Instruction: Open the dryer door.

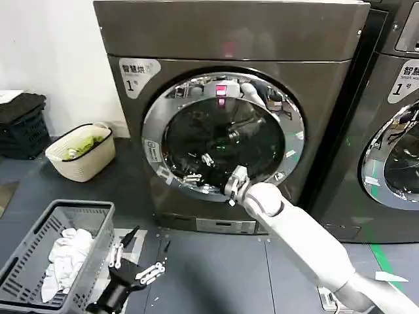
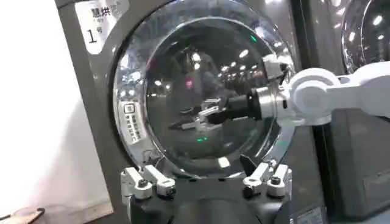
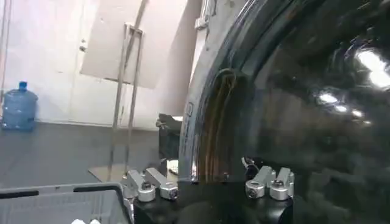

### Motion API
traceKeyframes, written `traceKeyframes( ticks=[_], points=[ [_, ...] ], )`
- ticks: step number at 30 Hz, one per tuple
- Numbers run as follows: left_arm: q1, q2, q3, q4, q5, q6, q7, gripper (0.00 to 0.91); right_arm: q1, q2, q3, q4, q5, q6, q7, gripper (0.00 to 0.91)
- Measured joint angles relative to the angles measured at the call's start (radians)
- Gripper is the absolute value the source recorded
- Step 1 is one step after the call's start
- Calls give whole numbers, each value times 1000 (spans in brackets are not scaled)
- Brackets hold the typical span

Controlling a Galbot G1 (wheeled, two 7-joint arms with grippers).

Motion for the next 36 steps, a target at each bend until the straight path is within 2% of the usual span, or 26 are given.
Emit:
traceKeyframes(
  ticks=[23, 36],
  points=[
    [0, 1, -7, -6, -4, 0, 2, 907, 76, 120, -39, -139, -31, 5, -5, 907],
    [1, 3, -11, -7, -8, -1, 3, 907, 109, 157, -52, -186, -38, 5, -32, 907]
  ],
)
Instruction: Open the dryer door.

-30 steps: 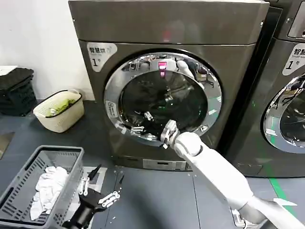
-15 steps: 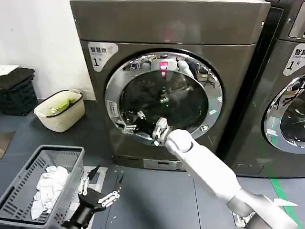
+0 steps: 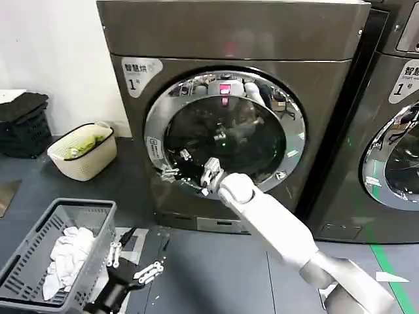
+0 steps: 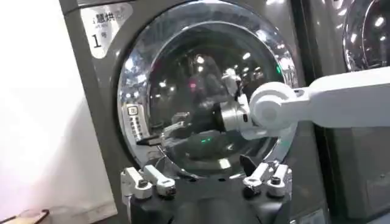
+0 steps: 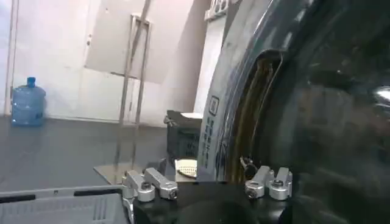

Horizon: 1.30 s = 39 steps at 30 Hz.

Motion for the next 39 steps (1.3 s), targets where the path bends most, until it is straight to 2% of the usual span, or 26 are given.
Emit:
traceKeyframes(
  ticks=[11, 21, 27, 33, 39],
  points=[
    [-2, 2, -3, 2, -4, 0, 0, 907, 4, -25, -9, 10, 28, 12, -136, 907],
    [-8, 9, -5, 10, -9, 0, 1, 907, -3, -85, -39, 65, 72, 67, -244, 907],
    [-9, 11, -6, 13, -9, 1, 1, 907, -12, -125, -58, 87, 86, 124, -307, 907],
    [-12, 27, -22, 17, -29, 4, 2, 907, -34, -175, -62, 132, 145, 157, -396, 907],
    [-28, 58, -52, 31, -63, 10, 5, 907, -61, -232, -58, 190, 202, 168, -535, 907]
  ],
)
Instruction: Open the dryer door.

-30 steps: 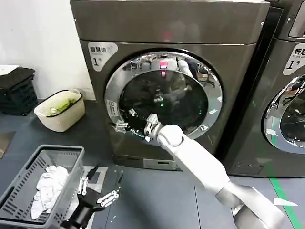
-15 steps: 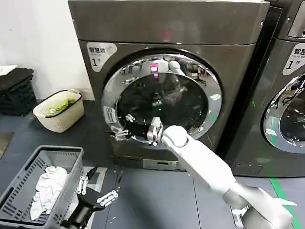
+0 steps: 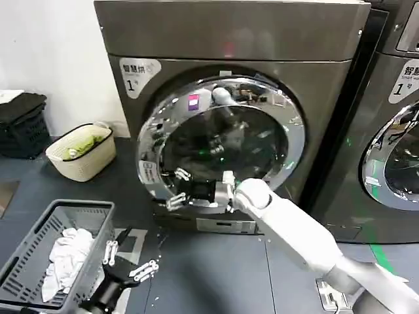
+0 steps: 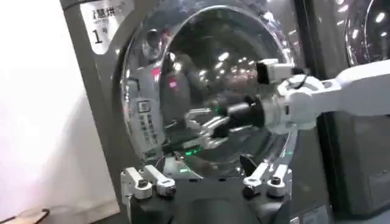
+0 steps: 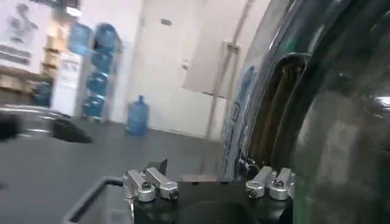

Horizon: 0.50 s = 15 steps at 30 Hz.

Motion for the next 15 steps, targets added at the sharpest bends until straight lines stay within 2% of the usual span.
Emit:
traceKeyframes(
  ticks=[8, 15],
  points=[
    [-8, 42, -43, 10, -72, 2, 22, 907, -19, -68, 17, 75, 58, 6, -124, 907],
    [-34, 98, -126, 40, -219, -3, 56, 907, -40, -124, 30, 139, 71, 12, -209, 907]
  ],
)
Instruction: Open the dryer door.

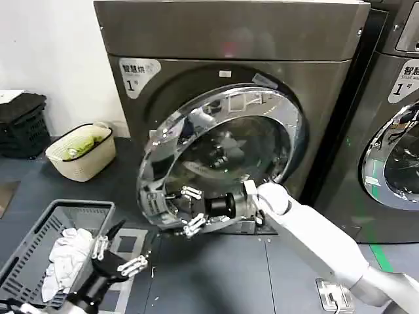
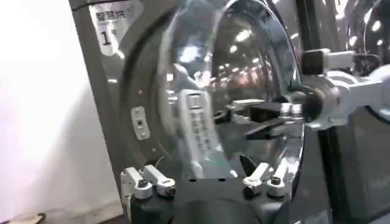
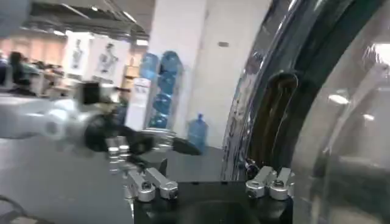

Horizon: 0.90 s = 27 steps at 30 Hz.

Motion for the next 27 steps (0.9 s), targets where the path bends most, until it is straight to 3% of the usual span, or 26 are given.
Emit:
traceKeyframes(
  ticks=[12, 27],
  points=[
    [-54, 129, -137, 80, -104, -6, 38, 907, -57, -96, 45, 121, 20, 11, -123, 907],
    [-153, 268, -87, 157, -168, -31, 108, 907, -167, -245, 177, 251, 28, 28, -271, 907]
  ],
)
